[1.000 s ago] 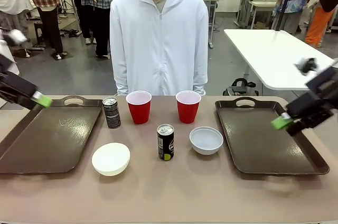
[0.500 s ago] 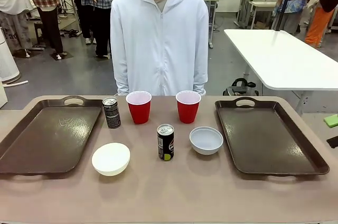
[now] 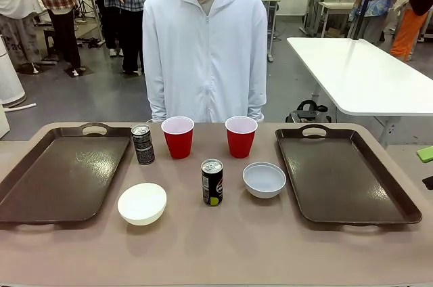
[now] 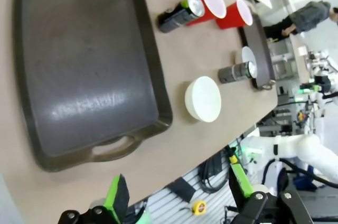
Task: Prepare tableware on both trays.
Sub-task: Pick up a Picnic Bowl from the table and place it on a Handle tray.
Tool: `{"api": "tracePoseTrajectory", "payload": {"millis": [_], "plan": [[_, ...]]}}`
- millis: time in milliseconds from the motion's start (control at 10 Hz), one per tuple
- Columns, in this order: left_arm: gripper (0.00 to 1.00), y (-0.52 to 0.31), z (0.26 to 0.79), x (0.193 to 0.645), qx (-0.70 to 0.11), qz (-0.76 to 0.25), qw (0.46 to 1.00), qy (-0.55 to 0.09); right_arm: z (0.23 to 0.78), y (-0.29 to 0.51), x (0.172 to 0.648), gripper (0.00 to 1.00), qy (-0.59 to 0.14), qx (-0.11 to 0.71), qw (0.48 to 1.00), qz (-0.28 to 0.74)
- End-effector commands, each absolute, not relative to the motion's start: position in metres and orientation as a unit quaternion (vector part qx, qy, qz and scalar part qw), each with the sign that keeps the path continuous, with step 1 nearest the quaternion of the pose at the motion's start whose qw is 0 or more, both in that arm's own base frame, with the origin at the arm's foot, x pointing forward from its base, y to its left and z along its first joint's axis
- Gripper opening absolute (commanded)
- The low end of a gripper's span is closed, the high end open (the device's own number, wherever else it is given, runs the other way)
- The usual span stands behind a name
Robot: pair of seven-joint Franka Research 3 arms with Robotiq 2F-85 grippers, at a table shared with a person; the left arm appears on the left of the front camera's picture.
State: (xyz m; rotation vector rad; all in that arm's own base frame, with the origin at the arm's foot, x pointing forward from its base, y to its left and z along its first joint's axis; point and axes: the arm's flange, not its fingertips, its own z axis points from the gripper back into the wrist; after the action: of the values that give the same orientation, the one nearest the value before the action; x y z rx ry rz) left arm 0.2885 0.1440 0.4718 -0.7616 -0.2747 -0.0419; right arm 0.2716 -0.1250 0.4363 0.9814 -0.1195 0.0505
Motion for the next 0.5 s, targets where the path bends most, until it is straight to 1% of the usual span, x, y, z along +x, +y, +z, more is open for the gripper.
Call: {"api": "tracePoseTrajectory", "payload": {"millis": [0,100,200,400], "plan": [[1.0,0.157,0.472,0.285,-0.375,-0.019,0.916,-0.143,0.437,-0.125,0.276,1.0,-0.073,0.472,0.879,0.018],[1.0,0.146,0.474,0.286,-0.332,-0.041,0.931,-0.147,0.436,-0.121,0.277,1.0,-0.099,0.451,0.887,0.023],[1.0,0.151,0.47,0.286,-0.369,-0.011,0.919,-0.136,0.437,-0.125,0.272,1.0,-0.058,0.468,0.882,0.023],[1.0,0.151,0.47,0.286,-0.369,-0.011,0.919,-0.136,0.437,-0.125,0.272,1.0,-0.058,0.468,0.882,0.023]]}}
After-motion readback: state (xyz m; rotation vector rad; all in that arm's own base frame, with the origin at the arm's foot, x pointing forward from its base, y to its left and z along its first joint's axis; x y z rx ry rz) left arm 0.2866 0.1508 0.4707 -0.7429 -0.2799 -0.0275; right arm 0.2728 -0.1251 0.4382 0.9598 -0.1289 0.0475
